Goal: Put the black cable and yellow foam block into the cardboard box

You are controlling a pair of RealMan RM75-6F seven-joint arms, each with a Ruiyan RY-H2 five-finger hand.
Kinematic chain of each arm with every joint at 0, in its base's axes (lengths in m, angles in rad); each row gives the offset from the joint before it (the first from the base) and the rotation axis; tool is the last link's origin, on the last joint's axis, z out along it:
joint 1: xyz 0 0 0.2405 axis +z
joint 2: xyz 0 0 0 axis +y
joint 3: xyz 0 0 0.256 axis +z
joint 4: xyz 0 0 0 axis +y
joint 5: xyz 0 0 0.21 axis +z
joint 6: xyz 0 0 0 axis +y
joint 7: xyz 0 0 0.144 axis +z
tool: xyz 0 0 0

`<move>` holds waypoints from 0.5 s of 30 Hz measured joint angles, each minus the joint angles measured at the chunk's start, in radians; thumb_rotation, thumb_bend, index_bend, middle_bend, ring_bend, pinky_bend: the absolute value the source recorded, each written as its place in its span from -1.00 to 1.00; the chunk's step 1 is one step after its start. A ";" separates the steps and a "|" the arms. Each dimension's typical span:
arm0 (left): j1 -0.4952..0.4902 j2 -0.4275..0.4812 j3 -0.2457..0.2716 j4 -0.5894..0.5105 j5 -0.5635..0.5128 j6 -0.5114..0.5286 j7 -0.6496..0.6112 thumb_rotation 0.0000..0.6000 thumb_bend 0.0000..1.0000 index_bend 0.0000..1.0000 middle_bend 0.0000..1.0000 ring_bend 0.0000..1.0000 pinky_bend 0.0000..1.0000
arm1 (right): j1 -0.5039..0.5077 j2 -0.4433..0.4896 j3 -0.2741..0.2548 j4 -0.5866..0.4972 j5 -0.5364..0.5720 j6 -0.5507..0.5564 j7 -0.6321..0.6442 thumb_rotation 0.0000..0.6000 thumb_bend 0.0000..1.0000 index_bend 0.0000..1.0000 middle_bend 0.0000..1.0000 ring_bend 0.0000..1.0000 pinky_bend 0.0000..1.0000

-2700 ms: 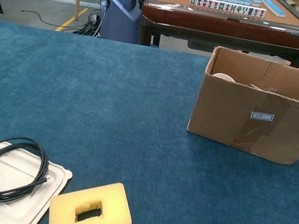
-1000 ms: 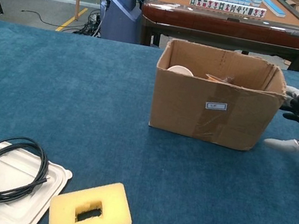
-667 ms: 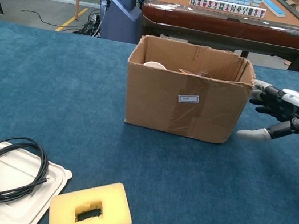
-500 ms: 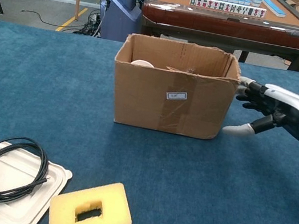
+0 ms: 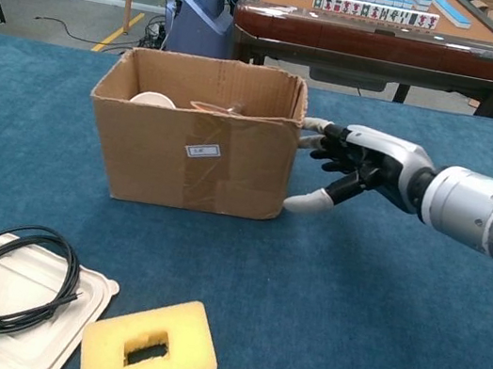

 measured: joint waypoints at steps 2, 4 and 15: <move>0.001 0.003 0.000 -0.002 -0.004 -0.001 -0.001 1.00 -0.86 -0.11 -0.55 -0.28 0.23 | 0.017 -0.012 0.000 -0.007 0.018 -0.004 -0.025 1.00 -1.00 -0.99 -1.00 -1.00 -1.00; 0.002 0.004 0.000 -0.003 -0.003 0.000 -0.002 1.00 -0.86 -0.11 -0.53 -0.27 0.23 | 0.034 -0.025 -0.001 -0.012 0.037 -0.008 -0.048 1.00 -1.00 -0.99 -1.00 -1.00 -1.00; 0.006 0.002 -0.002 0.003 0.006 0.013 -0.010 1.00 -0.86 -0.11 -0.53 -0.27 0.23 | 0.114 -0.096 0.015 0.012 0.148 -0.035 -0.098 1.00 -1.00 -0.99 -1.00 -1.00 -1.00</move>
